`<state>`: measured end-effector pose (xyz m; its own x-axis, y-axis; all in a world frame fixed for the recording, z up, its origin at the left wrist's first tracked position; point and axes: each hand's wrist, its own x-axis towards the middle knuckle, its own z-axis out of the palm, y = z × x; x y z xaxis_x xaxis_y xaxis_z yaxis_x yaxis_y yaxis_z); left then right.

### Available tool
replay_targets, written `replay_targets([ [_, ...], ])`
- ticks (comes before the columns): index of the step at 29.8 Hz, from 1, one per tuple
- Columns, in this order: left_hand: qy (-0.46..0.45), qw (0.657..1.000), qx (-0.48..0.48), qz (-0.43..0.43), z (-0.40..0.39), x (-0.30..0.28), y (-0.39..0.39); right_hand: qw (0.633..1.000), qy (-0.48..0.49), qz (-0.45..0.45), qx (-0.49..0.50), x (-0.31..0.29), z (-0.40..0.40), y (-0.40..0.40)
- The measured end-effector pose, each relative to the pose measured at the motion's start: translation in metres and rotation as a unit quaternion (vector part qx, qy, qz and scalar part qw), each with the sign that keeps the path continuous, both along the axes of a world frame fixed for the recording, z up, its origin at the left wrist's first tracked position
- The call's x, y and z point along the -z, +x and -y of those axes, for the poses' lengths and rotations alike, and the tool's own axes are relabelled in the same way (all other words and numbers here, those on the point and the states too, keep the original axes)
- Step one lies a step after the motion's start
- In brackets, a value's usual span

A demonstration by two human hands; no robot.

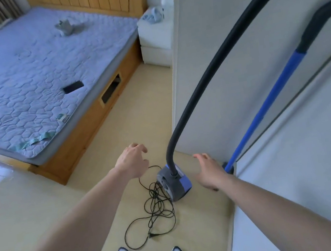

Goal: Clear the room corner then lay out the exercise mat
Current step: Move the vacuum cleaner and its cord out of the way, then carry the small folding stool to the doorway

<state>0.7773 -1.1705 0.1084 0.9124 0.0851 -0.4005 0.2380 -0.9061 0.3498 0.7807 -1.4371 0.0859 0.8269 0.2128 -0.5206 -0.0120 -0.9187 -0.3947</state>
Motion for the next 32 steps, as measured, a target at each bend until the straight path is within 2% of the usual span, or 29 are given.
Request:
replay_targets([
  [11, 0.06, 0.997, 0.056, -0.01, 0.021, -0.028, 0.002, 0.999, 0.007, 0.034, 0.035, -0.023, 0.043, -0.009],
  [21, 0.03, 0.995, 0.097, 0.019, 0.037, -0.038, 0.001, 0.998, 0.009, 0.037, 0.046, -0.041, 0.04, -0.014],
  [26, 0.016, 0.995, 0.083, 0.043, 0.007, -0.057, 0.0, 0.998, -0.002, 0.053, 0.023, -0.063, 0.012, -0.005],
  [32, 0.018, 0.997, 0.009, 0.076, -0.093, -0.078, -0.027, 0.995, 0.013, 0.078, -0.055, -0.09, -0.089, 0.01],
])
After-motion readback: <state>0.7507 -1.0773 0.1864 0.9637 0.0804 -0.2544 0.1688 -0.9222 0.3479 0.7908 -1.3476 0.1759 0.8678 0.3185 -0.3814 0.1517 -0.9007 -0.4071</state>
